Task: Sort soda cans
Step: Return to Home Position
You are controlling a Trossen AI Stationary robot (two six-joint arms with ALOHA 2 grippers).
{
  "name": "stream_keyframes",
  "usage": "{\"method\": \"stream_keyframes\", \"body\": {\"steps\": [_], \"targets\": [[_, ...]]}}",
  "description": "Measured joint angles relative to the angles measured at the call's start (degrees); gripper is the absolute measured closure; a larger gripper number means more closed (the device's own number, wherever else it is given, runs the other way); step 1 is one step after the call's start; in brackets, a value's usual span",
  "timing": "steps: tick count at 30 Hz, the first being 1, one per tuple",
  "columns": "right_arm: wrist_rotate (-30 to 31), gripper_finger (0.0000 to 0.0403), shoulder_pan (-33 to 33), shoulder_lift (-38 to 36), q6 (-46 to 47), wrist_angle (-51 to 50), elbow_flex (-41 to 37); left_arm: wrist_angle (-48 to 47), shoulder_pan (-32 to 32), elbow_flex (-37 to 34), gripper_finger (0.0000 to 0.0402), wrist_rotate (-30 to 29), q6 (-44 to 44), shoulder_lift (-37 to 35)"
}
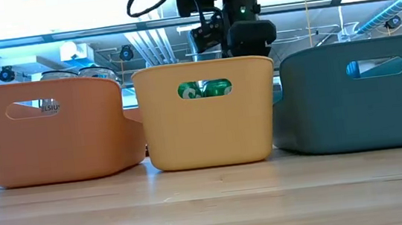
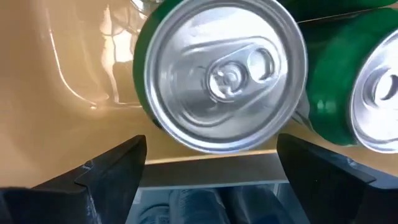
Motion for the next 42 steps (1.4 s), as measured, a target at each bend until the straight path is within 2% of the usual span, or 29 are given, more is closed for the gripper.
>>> {"method": "stream_keyframes", "body": {"steps": [6, 11, 14, 17, 19, 21, 26, 29, 32, 35, 37, 40, 42], "targets": [[-0.04, 0.0054, 0.02, -3.50, 1.64, -3.03, 0.87, 0.09, -1.13, 0.00, 0.0015, -0.25, -0.54, -0.11], [-0.06, 0.0064, 0.02, -10.71, 2.47, -5.13, 2.49, -0.22, -1.97, 0.00, 0.0015, -1.25, 1.27, -0.11], [0.34, 0.0074, 0.02, -16.71, 1.55, -2.11, 2.50, -0.68, -1.58, 0.00, 0.0015, -2.01, 5.75, -0.16], [1.17, 0.0088, 0.04, -22.78, 0.06, 4.57, 1.62, -0.70, -1.17, 0.00, 0.0015, -2.03, 15.75, -0.16], [1.36, 0.0103, 0.15, -27.08, -0.24, 10.85, 0.05, -0.66, -1.19, 0.00, 0.0015, -1.99, 17.13, -0.16], [1.38, 0.0124, 0.15, -31.30, 0.41, 17.33, -3.21, -0.38, -1.30, -0.05, 0.0015, -2.04, 13.17, -0.16], [1.36, 0.0197, 0.36, -41.19, 4.43, 29.82, -17.29, -0.27, 0.41, -1.13, 0.0015, -3.80, 11.97, -0.14], [0.77, 0.0244, 0.61, -46.72, 8.62, 36.81, -27.56, 1.63, 1.75, -2.11, 0.0015, -3.93, 12.93, -0.29], [-0.20, 0.0290, 1.24, -51.48, 13.79, 45.07, -36.60, 7.98, 2.95, -3.82, 0.0015, -2.68, 16.99, -0.81], [-0.35, 0.0333, 1.30, -55.57, 17.46, 51.53, -43.60, 16.23, 4.97, -5.35, 0.0015, 1.84, 22.50, -1.62], [-0.19, 0.0359, 0.82, -57.60, 19.05, 51.95, -46.17, 21.81, 6.71, -7.16, 0.0015, 5.34, 26.28, -2.29], [-1.11, 0.0387, 0.76, -59.91, 15.87, 49.15, -47.71, 29.17, 9.86, -10.89, 0.0015, 11.26, 30.86, -3.95], [-1.72, 0.0390, 0.81, -61.98, 13.90, 48.70, -48.00, 34.10, 12.52, -14.04, 0.0015, 15.76, 32.46, -5.56]]}}
